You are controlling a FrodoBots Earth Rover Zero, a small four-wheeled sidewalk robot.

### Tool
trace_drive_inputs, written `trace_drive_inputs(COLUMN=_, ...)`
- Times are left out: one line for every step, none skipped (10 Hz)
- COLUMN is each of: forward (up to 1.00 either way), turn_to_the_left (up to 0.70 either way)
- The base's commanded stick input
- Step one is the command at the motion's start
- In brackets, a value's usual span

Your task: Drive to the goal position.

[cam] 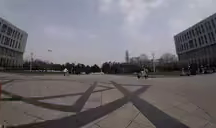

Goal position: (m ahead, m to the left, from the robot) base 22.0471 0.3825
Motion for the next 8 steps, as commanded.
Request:
trace_drive_inputs(forward=0.85, turn_to_the_left=0.0)
trace_drive_inputs(forward=0.85, turn_to_the_left=0.0)
trace_drive_inputs(forward=0.85, turn_to_the_left=0.0)
trace_drive_inputs(forward=0.85, turn_to_the_left=0.0)
trace_drive_inputs(forward=0.85, turn_to_the_left=0.0)
trace_drive_inputs(forward=0.85, turn_to_the_left=0.0)
trace_drive_inputs(forward=0.85, turn_to_the_left=0.0)
trace_drive_inputs(forward=0.85, turn_to_the_left=0.0)
